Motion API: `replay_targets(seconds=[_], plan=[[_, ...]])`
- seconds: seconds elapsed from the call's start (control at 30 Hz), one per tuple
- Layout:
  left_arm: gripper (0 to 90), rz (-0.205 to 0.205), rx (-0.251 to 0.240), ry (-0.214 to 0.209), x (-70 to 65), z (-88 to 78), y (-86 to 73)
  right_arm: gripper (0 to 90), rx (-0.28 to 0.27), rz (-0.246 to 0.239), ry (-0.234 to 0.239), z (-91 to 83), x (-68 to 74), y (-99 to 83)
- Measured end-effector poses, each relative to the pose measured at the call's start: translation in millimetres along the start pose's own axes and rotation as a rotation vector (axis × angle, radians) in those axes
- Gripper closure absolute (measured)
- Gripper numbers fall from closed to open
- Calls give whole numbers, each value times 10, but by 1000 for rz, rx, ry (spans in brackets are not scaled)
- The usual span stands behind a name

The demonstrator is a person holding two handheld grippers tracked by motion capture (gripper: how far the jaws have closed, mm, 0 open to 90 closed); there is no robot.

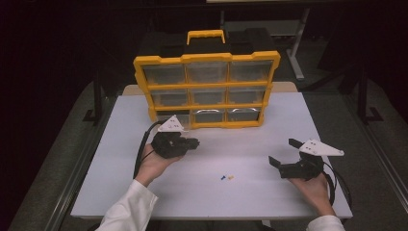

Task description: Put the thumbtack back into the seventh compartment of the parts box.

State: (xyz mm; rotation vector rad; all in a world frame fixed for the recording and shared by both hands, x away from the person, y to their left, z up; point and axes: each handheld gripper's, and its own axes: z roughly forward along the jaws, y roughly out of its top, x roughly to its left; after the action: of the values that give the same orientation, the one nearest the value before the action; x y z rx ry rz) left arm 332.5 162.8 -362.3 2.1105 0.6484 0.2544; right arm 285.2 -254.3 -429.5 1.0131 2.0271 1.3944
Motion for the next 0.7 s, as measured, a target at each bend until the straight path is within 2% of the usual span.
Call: replay_targets(seconds=[0.1,0.23,0.33,0.43,0.5,0.7], plan=[[827,-4,-15,14,56,-64,26,0,1,0,1,2,0,-1],[827,-8,-27,57,151,-165,91,0,7,2,2,5,3,-3],[828,-13,-45,68,204,-232,131,0,8,0,4,8,4,-5],[828,-11,-42,81,246,-267,159,0,9,4,5,11,3,-6],[828,1,-26,106,287,-285,181,0,7,7,7,10,3,-6],[828,-28,-24,127,439,-328,207,0,5,6,8,13,-1,-7]])
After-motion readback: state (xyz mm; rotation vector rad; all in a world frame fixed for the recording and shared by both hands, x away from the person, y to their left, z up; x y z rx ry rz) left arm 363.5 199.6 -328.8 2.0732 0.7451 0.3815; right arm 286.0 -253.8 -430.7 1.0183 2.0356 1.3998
